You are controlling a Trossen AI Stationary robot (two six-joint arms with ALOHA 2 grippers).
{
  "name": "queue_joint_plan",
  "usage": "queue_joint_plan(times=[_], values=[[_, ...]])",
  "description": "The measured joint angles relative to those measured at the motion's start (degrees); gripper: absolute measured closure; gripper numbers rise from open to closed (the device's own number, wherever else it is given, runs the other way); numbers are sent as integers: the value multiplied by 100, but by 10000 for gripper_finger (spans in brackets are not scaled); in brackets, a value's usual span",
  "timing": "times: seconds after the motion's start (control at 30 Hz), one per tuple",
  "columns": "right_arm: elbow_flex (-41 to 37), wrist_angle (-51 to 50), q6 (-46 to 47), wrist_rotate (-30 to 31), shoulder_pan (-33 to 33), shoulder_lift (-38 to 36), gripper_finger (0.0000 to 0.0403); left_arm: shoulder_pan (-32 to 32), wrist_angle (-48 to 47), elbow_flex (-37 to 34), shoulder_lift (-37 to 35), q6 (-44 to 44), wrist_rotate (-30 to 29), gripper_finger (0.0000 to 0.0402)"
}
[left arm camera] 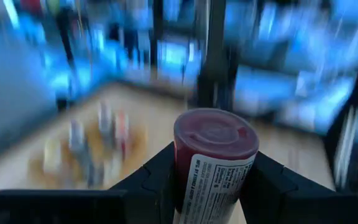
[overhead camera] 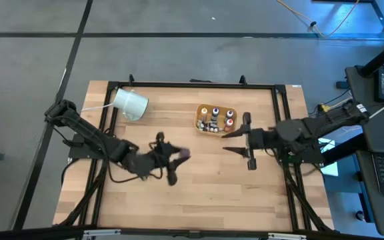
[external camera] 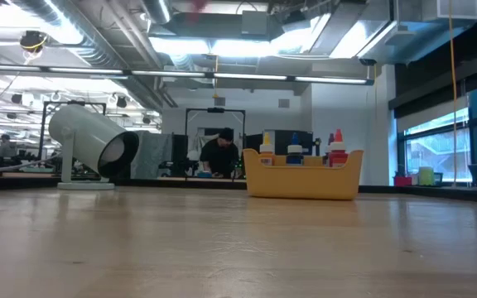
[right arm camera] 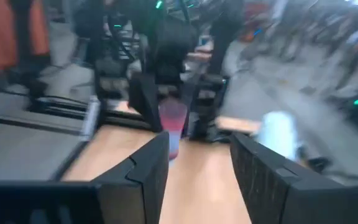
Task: Pick & Place food coloring
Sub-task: Put the large pink food coloring bottles into the yellow bin
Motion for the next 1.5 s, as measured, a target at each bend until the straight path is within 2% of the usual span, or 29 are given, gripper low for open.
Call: queue_joint_plan(times=[0.1,0.2,0.3,0.4,0.53,0.63,0.77,1.03,1.23,1.37,1.5], values=[[-4,323,-410,853,397,0,230,195,1805,0,-21,1314,84,273],[-4,629,-202,1104,607,-90,230,377,3260,0,-21,2455,1058,272],[-4,739,230,736,678,-166,230,578,4279,0,-21,3050,2236,272],[-4,793,338,112,701,-162,230,767,5003,2,-19,3235,3155,272],[-4,1315,67,-228,701,116,230,949,5817,0,160,3262,3739,272],[-4,1906,-469,-540,697,389,230,1054,6278,0,351,3375,4003,272],[-4,2326,-1145,-596,702,561,230,1126,6819,0,585,3390,4243,271],[-4,2515,-1011,-625,701,552,230,1120,7622,-1,790,3401,4807,270],[-2,2873,-936,63,694,629,230,1122,7668,-1,788,3410,4808,268],[-2,2925,-1136,-91,701,671,230,1122,7669,-2,788,3414,4808,266],[-2,3025,-1138,-534,660,675,215,1122,7660,-2,788,3512,4808,265]])
